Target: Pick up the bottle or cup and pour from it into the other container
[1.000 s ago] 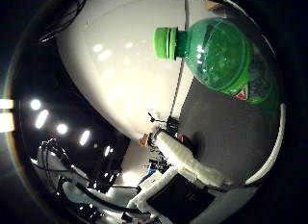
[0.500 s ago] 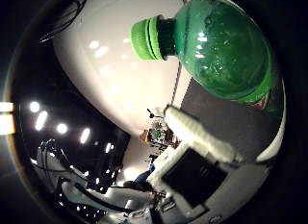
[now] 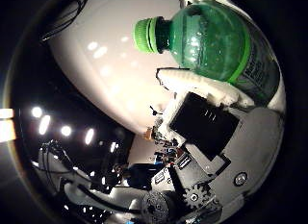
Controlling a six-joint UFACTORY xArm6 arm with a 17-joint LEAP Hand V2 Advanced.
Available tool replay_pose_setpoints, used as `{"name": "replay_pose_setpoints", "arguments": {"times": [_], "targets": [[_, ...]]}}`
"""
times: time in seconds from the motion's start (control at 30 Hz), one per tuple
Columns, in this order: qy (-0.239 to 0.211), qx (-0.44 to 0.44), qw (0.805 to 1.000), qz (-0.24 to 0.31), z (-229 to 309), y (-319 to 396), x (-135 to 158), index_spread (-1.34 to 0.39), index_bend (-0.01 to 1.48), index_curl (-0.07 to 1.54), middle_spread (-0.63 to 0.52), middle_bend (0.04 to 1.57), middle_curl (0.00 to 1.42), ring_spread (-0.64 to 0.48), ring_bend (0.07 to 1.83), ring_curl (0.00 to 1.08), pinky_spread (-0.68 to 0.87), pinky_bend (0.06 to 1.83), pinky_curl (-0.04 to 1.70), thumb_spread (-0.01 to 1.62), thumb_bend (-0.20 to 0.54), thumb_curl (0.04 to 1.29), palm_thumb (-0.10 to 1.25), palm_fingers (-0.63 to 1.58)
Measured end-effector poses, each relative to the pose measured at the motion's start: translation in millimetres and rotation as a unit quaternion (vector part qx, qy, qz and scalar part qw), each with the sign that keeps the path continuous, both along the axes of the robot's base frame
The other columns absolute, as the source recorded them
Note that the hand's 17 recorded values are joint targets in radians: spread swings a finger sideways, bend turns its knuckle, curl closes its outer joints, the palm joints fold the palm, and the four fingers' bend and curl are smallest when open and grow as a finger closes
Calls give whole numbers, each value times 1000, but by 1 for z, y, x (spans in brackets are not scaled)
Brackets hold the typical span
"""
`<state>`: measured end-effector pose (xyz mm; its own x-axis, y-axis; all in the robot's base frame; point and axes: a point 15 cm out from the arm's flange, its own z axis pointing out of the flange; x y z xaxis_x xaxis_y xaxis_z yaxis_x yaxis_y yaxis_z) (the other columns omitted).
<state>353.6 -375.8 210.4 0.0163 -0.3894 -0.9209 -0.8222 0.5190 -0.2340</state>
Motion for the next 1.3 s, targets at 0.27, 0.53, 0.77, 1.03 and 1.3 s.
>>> {"name": "replay_pose_setpoints", "arguments": {"times": [0.27, 0.53, 0.77, 1.03, 1.3], "targets": [[-9, -6, 1000, 0, 11, 0, 3, -209, 1163, 814, -134, 1338, 780, -221, 1386, 675, -183, 1615, 456, 791, -17, 654, 1043, 1070], [-24, -52, 998, 21, 58, 9, 5, -194, 1194, 826, -122, 1381, 782, -240, 1353, 754, -181, 1571, 579, 784, -15, 728, 1036, 1059], [-24, -109, 992, 60, 104, 34, 14, -186, 1201, 824, -114, 1393, 764, -249, 1319, 805, -189, 1512, 695, 777, -18, 769, 1026, 1062], [-42, -188, 974, 121, 175, 95, 34, -190, 1198, 825, -111, 1399, 748, -253, 1296, 842, -201, 1438, 818, 776, -18, 797, 1010, 1072], [-53, -249, 949, 187, 214, 178, 41, -192, 1190, 827, -109, 1406, 738, -256, 1278, 867, -203, 1365, 942, 767, -18, 823, 996, 1081]]}}
